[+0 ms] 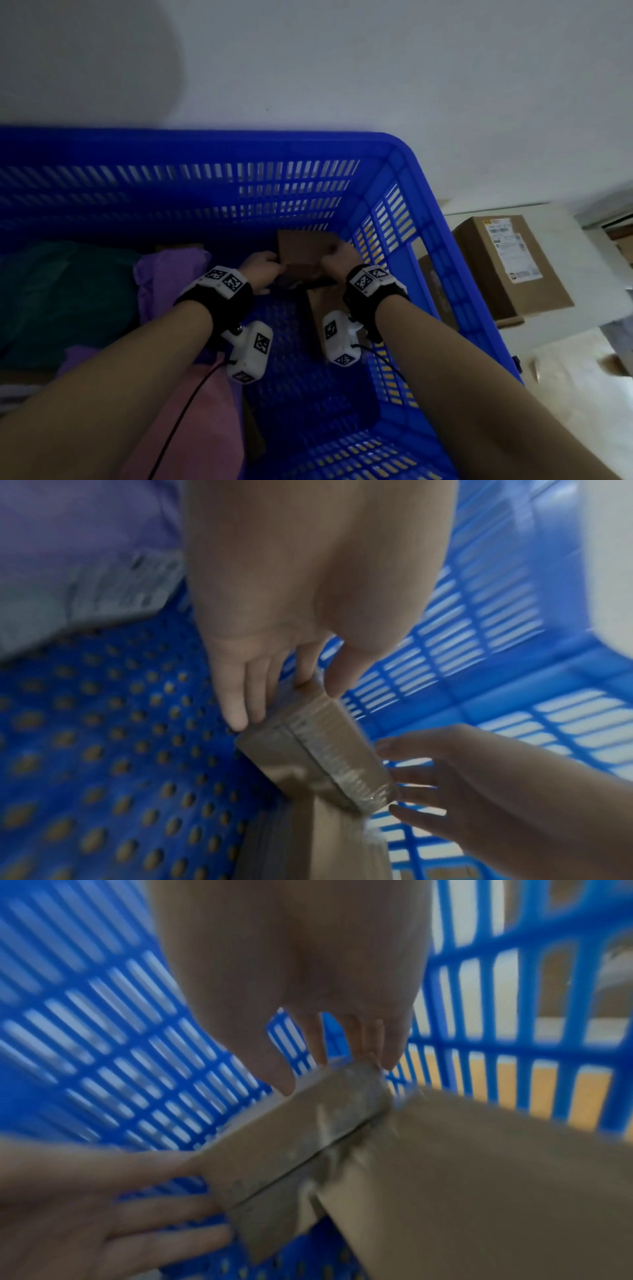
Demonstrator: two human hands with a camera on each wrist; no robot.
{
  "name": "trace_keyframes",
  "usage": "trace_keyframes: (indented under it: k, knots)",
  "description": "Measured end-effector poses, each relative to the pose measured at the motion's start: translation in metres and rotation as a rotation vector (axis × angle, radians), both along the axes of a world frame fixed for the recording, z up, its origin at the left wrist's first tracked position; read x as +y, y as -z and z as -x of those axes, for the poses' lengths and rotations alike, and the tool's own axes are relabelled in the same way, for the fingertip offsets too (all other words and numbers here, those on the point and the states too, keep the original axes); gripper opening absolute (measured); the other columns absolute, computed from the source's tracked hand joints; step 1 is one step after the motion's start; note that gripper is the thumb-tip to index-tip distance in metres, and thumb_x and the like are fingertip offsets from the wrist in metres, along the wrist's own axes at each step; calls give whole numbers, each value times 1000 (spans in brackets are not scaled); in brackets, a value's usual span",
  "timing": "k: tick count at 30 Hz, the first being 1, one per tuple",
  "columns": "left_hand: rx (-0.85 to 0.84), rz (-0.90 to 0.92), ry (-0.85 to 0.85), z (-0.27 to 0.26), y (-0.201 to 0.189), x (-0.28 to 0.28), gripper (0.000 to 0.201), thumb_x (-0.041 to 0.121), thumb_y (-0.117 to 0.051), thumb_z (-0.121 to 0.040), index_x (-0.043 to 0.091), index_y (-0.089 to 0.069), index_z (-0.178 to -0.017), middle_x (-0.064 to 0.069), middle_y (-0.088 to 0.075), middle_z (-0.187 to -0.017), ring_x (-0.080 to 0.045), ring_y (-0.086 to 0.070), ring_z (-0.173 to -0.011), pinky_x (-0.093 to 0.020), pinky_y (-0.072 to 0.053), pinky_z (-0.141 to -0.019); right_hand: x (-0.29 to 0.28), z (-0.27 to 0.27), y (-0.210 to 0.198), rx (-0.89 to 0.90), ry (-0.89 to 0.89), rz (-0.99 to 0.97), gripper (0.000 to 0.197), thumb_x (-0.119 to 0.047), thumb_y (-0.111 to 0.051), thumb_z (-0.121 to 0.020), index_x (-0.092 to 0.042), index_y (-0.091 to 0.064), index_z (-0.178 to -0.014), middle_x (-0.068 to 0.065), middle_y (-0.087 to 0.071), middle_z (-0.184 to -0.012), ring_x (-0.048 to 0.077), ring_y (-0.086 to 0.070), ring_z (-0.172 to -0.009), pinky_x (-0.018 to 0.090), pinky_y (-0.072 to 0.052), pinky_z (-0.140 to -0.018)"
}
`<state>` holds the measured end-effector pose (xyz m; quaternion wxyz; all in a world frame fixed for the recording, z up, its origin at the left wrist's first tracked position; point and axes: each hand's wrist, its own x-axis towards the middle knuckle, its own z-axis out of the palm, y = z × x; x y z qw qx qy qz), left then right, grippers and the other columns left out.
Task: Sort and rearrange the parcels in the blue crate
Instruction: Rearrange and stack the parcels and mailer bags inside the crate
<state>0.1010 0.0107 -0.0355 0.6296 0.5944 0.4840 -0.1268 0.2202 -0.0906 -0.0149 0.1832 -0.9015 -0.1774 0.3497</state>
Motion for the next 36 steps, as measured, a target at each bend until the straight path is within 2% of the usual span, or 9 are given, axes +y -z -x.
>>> trace_keyframes:
  k: [6,11,14,16,21,24,27,32,36]
  knots:
    - [-100,-13,-13,21,-28,2,49,1,-42,-94,24,-39,-137,-14,-41,-140,-35,-45,-124,-45,-47,-88,-15,3,-36,-4,27,-97,33,-10,-48,-84,-3,-63,-113,15,-62,-103,29,-60,-104,28,-42,-76]
    - [-213,-90,-53,30,-46,-1,54,-5,-40,-89,29,-44,-132,-12,-47,-136,-35,-48,-119,-41,-43,-88,-20,11,-48,19,70,-187,38,-7,-47,-85,-1,-58,-121,9,-58,-80,24,-55,-76,31,-44,-60]
    - [-237,-106,-127,35,-52,-2,54,-6,-33,-92,23,-46,-136,-9,-51,-125,-34,-52,-117,-38,-44,-84,-27,14,-51,70,28,-195,56,-12,-65,-83,-8,-45,-136,13,-57,-119,26,-58,-101,38,-52,-81]
    - [-246,-104,-174,42,-56,-3,51,-7,-29,-95,17,-45,-137,-12,-51,-128,-34,-53,-117,-39,-46,-87,-32,16,-56,27,-90,-169,75,-20,-77,-76,-11,-39,-141,10,-48,-136,26,-49,-122,34,-43,-99]
    - [-306,-149,-251,54,-67,-1,52,-14,-31,-93,8,-42,-139,-17,-46,-140,-27,-55,-99,-28,-50,-72,-30,22,-56,-52,-255,-130,104,-22,-87,-61,-19,-25,-144,9,-44,-138,30,-43,-128,38,-42,-103]
    - [-363,-152,-270,57,-78,2,53,-16,-37,-91,8,-43,-138,-13,-48,-140,-24,-55,-102,-23,-47,-69,-29,26,-54,-123,-267,-117,104,-26,-88,-59,-19,-24,-141,10,-47,-133,31,-48,-123,43,-45,-99]
    - [-375,-226,-189,61,-89,6,53,-13,-43,-89,10,-46,-137,-9,-48,-141,-27,-47,-126,-28,-43,-80,-33,26,-58,-107,-277,-179,96,-36,-85,-63,-19,-28,-139,5,-48,-131,26,-50,-117,36,-46,-94]
    - [-357,-347,-50,72,-90,13,61,-15,-49,-86,11,-42,-141,-10,-42,-147,-23,-37,-137,-27,-37,-95,-35,27,-66,-20,-247,-192,66,-37,-76,-75,-12,-48,-130,5,-55,-121,19,-53,-103,27,-40,-82]
    - [-253,-589,240,75,-84,17,80,13,-75,-78,18,-34,-146,-5,-30,-154,-24,-28,-142,-34,-28,-112,-34,28,-72,-12,-303,-167,67,-36,-79,-72,-10,-53,-127,4,-58,-118,18,-55,-102,27,-43,-82]
